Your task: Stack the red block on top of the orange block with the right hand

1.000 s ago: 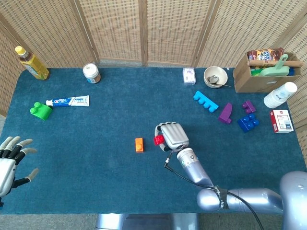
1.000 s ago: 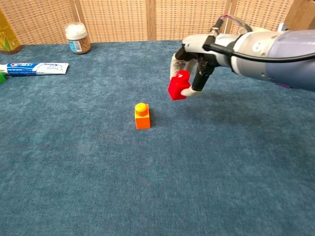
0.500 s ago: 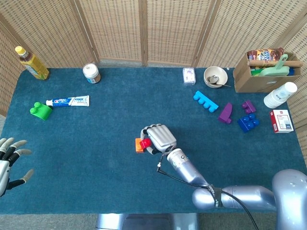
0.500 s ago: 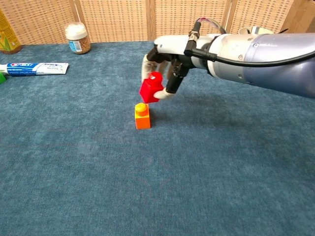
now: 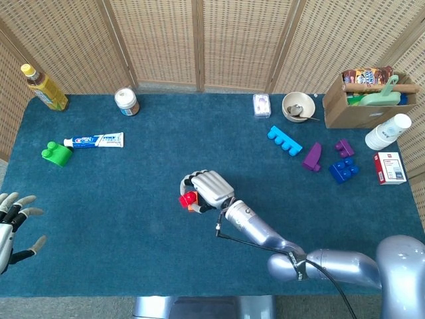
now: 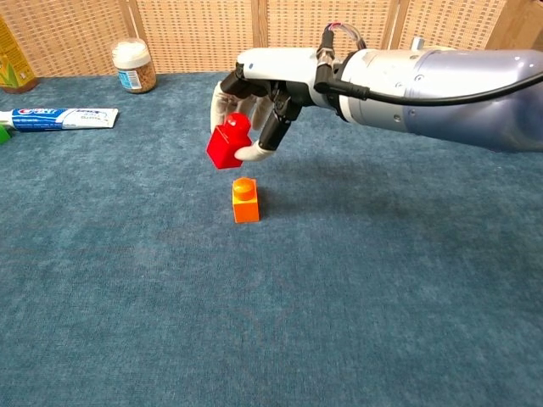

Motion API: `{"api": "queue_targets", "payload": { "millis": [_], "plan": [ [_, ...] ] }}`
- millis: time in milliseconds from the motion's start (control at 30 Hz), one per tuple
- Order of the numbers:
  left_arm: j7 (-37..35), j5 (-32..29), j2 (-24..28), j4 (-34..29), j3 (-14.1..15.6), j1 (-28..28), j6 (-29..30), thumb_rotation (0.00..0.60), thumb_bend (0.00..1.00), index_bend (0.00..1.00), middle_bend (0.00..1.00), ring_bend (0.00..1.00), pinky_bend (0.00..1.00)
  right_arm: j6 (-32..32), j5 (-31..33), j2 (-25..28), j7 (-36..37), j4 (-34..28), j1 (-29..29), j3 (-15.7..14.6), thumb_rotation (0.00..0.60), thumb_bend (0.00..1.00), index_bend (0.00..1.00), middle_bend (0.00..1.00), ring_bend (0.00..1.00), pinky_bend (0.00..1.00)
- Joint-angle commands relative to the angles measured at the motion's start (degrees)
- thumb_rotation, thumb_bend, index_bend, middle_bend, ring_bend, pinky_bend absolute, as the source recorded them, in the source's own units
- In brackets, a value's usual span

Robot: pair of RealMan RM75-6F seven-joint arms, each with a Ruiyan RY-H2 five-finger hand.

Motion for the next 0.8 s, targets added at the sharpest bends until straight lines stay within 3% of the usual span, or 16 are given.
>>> {"api": "queue_targets", "payload": {
  "millis": [33,333,800],
  "plan": [
    [0.4,-0.2,0.0,-0.2,0.0,0.0,-0.2,0.600,0.30,0.35,0.22,0.12,0.08,-0.7,-3.4,-0.4,2.7,1.9,0.2,0.1,0.600,0.31,0.66,0.37,0.29,0.31],
    [1.7,-0.7,-0.1,-1.1,-0.2,-0.2,-0.7,0.600,0.30,0.35,0.22,0.12,0.08,-0.7,-13.1,-0.7,9.0,6.4,0.5,-1.6,0.600,0.30,0.66,0.37,0.28,0.31],
    [2.5,-1.1,-0.2,-1.6,-0.3,-0.1,-0.9,0.600,0.30,0.35,0.22,0.12,0.08,-1.4,-21.5,-0.6,16.1,10.4,1.8,-4.5,0.600,0.28,0.67,0.37,0.28,0.30]
  ]
}}
